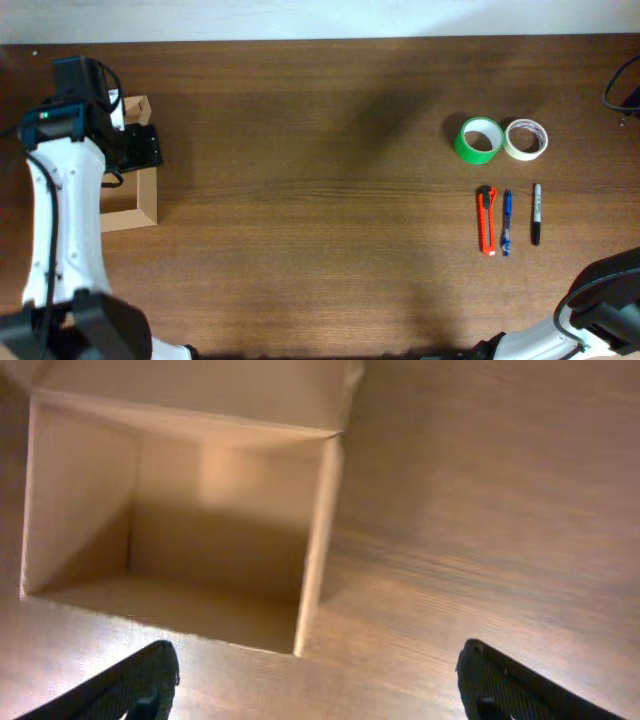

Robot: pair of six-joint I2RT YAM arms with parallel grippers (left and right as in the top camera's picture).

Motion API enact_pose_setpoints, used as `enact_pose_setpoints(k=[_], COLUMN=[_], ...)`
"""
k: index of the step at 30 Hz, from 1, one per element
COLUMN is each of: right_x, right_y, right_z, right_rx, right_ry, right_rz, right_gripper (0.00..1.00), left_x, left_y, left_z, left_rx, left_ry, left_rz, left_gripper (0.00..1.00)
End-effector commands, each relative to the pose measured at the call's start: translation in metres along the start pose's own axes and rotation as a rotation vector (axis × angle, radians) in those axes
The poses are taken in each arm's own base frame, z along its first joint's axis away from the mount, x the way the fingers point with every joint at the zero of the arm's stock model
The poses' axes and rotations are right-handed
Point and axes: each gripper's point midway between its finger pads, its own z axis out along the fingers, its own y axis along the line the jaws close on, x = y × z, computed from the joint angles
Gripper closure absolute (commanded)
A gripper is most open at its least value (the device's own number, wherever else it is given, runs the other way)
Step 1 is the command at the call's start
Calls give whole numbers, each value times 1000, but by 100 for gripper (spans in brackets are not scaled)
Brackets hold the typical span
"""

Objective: Pack container
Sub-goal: 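Move the left gripper to the cardboard box's near edge and grasp it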

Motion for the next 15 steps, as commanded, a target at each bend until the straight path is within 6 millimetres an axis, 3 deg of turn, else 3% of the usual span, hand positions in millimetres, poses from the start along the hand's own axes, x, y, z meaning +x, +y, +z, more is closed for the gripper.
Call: enact_pose_setpoints(k=[1, 5, 12, 14, 15], right_x=[-7, -5, -6, -6, -6], right_y=[0, 0, 0, 0, 0], right_z=[-4, -4, -4, -4, -4], right_rx=[-8, -7, -7, -7, -7], right_ry=[-19, -10, -11, -12, -12], right_rz=[2, 3, 3, 3, 3], right_gripper=[1, 1, 1, 1, 1], left_x=[8, 18, 31, 35, 36], left_y=[8, 1, 2, -2, -5], left_z=[33, 73, 133, 149, 158], left_rx=[-67, -30, -6, 14, 24], left_ry=[96, 210, 334, 359, 370], left_rz=[-27, 61, 35, 35, 34], left_gripper=[11, 11, 11, 25, 61])
